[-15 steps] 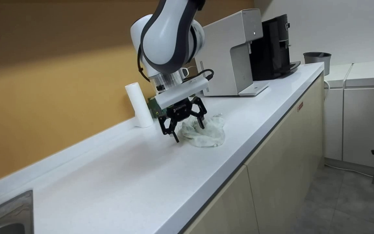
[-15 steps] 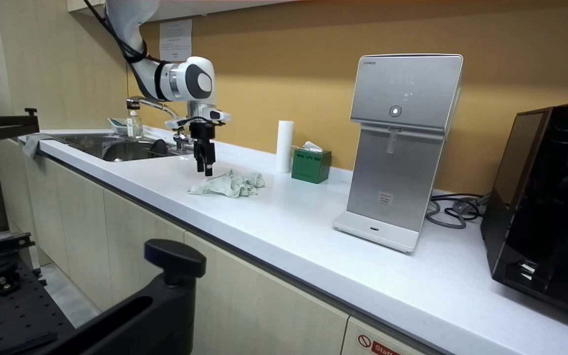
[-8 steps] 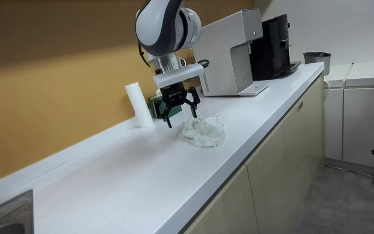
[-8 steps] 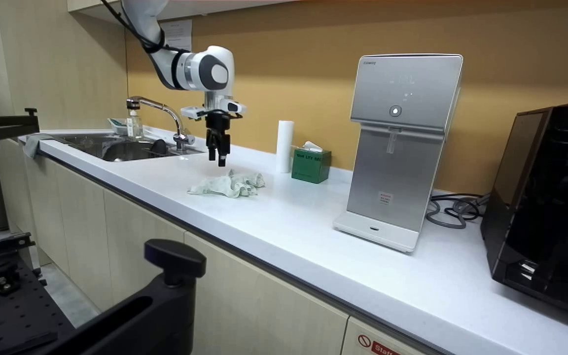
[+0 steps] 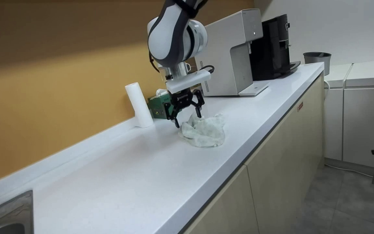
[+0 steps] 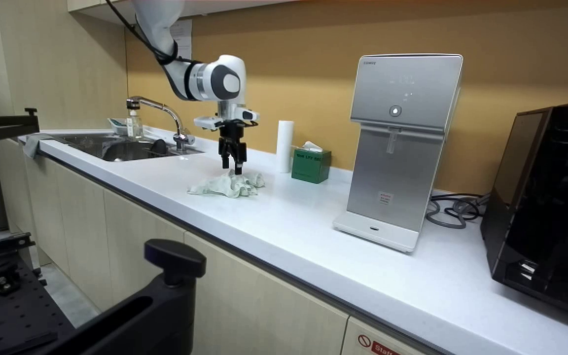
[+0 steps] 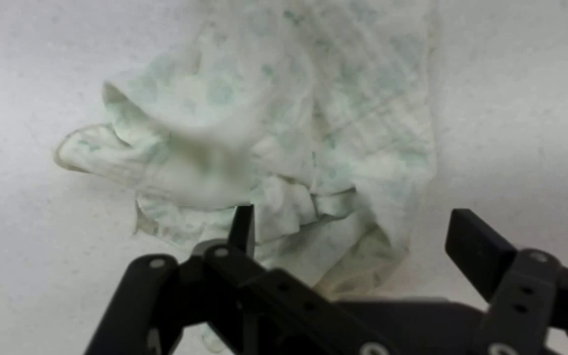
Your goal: Use the white towel to clean the surface
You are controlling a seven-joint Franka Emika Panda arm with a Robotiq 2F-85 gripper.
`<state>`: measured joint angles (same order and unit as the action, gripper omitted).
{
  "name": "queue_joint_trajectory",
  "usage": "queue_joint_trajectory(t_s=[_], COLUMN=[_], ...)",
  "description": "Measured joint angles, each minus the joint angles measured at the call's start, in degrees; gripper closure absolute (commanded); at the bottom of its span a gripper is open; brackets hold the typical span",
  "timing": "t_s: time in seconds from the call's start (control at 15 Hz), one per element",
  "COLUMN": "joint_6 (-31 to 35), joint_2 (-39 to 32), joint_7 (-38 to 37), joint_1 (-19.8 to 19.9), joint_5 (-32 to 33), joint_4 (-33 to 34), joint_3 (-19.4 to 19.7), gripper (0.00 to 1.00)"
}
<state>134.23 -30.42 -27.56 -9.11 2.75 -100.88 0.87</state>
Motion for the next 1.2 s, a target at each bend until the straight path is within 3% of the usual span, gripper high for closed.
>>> queue_joint_trajectory(t_s=[0.07,0.13,0.47,0.8,0.87,1.2], joint_6=[2.42,5.33,18.47,21.6,21.26,15.21], joint_2=[-0.98,-1.97,-5.22,-5.33,-5.32,-5.18], joint_7=[0.0,0.0,-0.02,-0.04,-0.09,-1.29], joint_1=[-0.04,-0.11,-1.29,-4.13,-4.98,-6.66], joint_5=[0.0,0.0,-0.13,0.57,0.92,3.0], joint_4=[-0.1,-0.24,-0.66,-0.81,-0.81,-0.62], joint_3=[0.29,0.56,1.96,5.02,6.14,11.72], gripper=[0.25,0.25,0.62,0.96,1.0,0.99])
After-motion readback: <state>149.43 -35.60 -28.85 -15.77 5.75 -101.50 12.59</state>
